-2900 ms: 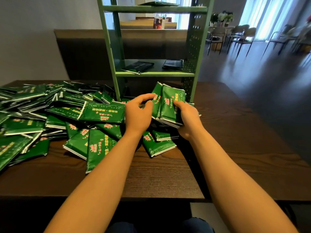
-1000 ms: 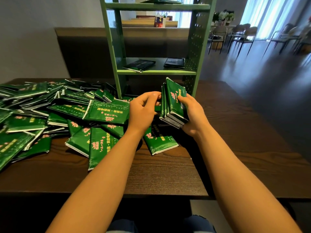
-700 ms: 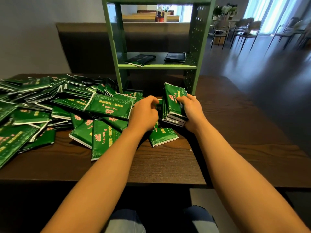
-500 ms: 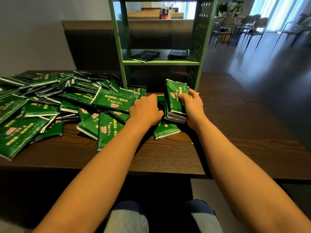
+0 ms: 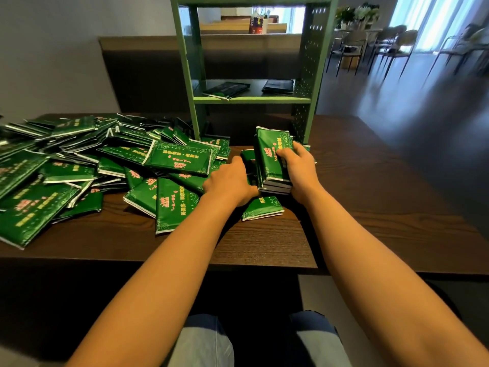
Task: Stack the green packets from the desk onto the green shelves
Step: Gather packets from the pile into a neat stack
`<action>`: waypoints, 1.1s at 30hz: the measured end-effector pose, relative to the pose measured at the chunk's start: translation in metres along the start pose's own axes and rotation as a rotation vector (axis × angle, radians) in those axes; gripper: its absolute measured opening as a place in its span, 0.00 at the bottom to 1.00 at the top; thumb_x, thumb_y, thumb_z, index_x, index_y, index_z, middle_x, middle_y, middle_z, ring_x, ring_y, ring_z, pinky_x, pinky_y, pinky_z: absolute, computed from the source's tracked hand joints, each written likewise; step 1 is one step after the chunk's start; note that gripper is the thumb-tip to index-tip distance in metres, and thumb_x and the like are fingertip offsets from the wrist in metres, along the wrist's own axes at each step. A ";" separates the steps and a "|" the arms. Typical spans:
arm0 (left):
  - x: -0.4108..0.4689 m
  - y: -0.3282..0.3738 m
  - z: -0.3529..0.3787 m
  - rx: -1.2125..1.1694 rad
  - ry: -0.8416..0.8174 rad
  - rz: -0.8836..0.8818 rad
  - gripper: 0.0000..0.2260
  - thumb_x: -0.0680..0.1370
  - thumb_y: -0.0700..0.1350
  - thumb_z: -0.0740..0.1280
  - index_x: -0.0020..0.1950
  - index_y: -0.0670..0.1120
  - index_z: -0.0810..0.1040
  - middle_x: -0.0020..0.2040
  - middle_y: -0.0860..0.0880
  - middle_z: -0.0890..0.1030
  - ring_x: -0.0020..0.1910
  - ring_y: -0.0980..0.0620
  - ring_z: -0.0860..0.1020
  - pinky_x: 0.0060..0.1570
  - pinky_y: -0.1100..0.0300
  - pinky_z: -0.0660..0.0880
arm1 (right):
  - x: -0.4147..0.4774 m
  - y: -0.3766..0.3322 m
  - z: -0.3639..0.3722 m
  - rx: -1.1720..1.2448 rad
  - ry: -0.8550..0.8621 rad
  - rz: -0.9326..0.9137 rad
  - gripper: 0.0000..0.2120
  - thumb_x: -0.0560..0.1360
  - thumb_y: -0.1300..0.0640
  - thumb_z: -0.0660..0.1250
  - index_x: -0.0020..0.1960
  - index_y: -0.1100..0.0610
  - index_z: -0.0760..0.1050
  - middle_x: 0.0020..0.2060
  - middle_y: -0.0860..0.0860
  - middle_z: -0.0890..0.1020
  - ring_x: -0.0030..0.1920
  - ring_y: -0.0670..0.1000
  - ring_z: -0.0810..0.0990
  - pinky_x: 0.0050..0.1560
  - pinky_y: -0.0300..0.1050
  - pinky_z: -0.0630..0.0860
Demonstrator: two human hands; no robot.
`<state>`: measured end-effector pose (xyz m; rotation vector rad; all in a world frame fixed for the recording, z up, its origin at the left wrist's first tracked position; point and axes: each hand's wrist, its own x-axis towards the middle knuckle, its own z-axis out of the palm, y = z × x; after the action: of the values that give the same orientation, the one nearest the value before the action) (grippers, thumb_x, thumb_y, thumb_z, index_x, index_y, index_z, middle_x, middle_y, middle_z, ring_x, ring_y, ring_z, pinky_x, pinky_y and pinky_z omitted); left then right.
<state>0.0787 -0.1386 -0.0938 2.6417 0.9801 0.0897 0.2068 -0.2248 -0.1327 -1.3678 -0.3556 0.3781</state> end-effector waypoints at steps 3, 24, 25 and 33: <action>0.002 0.001 -0.001 -0.110 0.001 -0.014 0.31 0.74 0.54 0.75 0.68 0.47 0.60 0.54 0.46 0.74 0.54 0.41 0.74 0.51 0.47 0.72 | 0.003 0.002 -0.001 -0.024 -0.029 -0.010 0.26 0.77 0.57 0.68 0.73 0.63 0.72 0.55 0.57 0.85 0.48 0.52 0.86 0.45 0.47 0.82; 0.048 0.026 0.000 -1.206 0.362 0.177 0.17 0.81 0.47 0.62 0.37 0.37 0.69 0.34 0.44 0.68 0.34 0.49 0.64 0.36 0.54 0.62 | 0.000 -0.021 0.001 0.294 -0.217 0.050 0.09 0.84 0.59 0.61 0.59 0.55 0.78 0.45 0.52 0.86 0.47 0.54 0.85 0.57 0.57 0.79; 0.049 0.026 0.002 -1.209 0.362 0.173 0.16 0.81 0.45 0.60 0.36 0.39 0.69 0.34 0.44 0.68 0.34 0.49 0.64 0.37 0.54 0.62 | 0.001 -0.021 0.002 0.276 -0.227 0.054 0.09 0.84 0.59 0.61 0.59 0.55 0.78 0.46 0.52 0.86 0.47 0.53 0.85 0.56 0.56 0.80; 0.052 0.012 0.011 -1.113 0.317 0.219 0.16 0.82 0.44 0.58 0.35 0.41 0.70 0.33 0.43 0.70 0.34 0.49 0.68 0.38 0.54 0.64 | 0.004 -0.018 0.004 0.208 -0.194 0.049 0.10 0.82 0.60 0.63 0.61 0.55 0.78 0.50 0.55 0.85 0.52 0.57 0.84 0.62 0.60 0.78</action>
<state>0.1283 -0.1167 -0.1034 1.6836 0.4644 0.8489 0.2094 -0.2226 -0.1140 -1.1409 -0.4307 0.5755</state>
